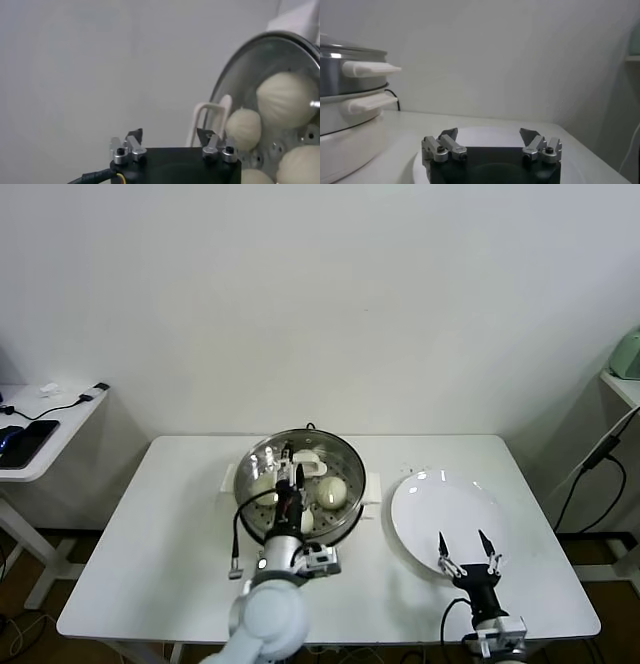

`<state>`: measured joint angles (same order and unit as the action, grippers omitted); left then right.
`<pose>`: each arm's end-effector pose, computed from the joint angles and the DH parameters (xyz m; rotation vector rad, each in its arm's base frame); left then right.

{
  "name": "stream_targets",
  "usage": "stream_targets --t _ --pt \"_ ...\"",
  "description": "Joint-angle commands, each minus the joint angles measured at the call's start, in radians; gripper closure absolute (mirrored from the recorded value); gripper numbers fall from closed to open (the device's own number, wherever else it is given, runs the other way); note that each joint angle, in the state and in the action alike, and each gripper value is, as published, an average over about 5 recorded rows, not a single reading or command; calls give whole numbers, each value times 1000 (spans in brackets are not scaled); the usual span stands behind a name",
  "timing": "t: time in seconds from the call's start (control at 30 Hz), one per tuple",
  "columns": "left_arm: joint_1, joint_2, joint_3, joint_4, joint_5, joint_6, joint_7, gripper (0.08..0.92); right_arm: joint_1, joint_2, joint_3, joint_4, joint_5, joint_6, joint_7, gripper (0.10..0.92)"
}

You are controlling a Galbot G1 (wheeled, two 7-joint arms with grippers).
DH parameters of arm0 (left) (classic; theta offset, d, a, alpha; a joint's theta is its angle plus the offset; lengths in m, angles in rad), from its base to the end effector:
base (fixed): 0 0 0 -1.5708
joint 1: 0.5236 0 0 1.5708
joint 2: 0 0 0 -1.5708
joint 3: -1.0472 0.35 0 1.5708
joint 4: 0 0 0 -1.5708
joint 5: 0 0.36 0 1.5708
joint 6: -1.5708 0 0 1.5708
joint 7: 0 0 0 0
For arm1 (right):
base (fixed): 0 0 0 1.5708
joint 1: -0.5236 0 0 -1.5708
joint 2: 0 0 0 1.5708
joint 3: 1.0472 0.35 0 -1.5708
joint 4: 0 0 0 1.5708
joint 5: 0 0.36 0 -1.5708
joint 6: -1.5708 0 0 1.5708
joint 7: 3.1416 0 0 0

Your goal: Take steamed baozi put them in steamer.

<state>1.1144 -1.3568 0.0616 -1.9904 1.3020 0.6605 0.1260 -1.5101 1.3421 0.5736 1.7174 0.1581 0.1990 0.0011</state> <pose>0.2575 -0.1343 -0.2551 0.0199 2.4750 1.9335 0.1907 -0.0848 -0.4144 0.0050 -3.0291 0.1166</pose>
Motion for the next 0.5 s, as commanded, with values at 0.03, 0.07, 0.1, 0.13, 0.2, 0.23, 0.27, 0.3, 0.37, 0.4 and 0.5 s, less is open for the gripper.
stream_targets --t 0.03,0.07,0.1,0.13,0.2,0.23,0.27,0.3,0.37,0.4,0.5 --pt "143 71 -206 -206 -658 -154 -163 298 -15 -11 -15 14 43 5 12 203" --pt "163 75 -254 -215 -758 -182 -178 265 -14 -13 -14 14 45 13 13 203" --pt "181 75 -303 -222 -855 -207 -193 240 -12 -14 -13 15 47 20 14 203" --pt "197 70 -366 -228 -980 -241 -207 221 -10 -15 -10 16 48 27 16 203" --pt "220 58 -488 -231 -1231 -315 -238 190 -4 -16 -4 21 48 36 17 203" --pt "232 55 -548 -225 -1344 -350 -246 185 -2 -18 -1 23 50 36 17 203" --pt "245 57 -611 -216 -1459 -387 -250 180 -1 -20 -1 26 56 36 16 203" --pt "257 61 -662 -204 -1537 -418 -249 179 0 -23 -1 28 63 35 14 203" --pt "287 81 -757 -161 -1670 -475 -235 178 -1 -27 -5 31 84 35 10 203" --pt "299 94 -786 -140 -1723 -502 -230 177 -2 -29 -6 31 91 36 9 203" --pt "344 136 -820 -62 -1847 -590 -221 177 1 -28 -8 26 101 42 10 203"
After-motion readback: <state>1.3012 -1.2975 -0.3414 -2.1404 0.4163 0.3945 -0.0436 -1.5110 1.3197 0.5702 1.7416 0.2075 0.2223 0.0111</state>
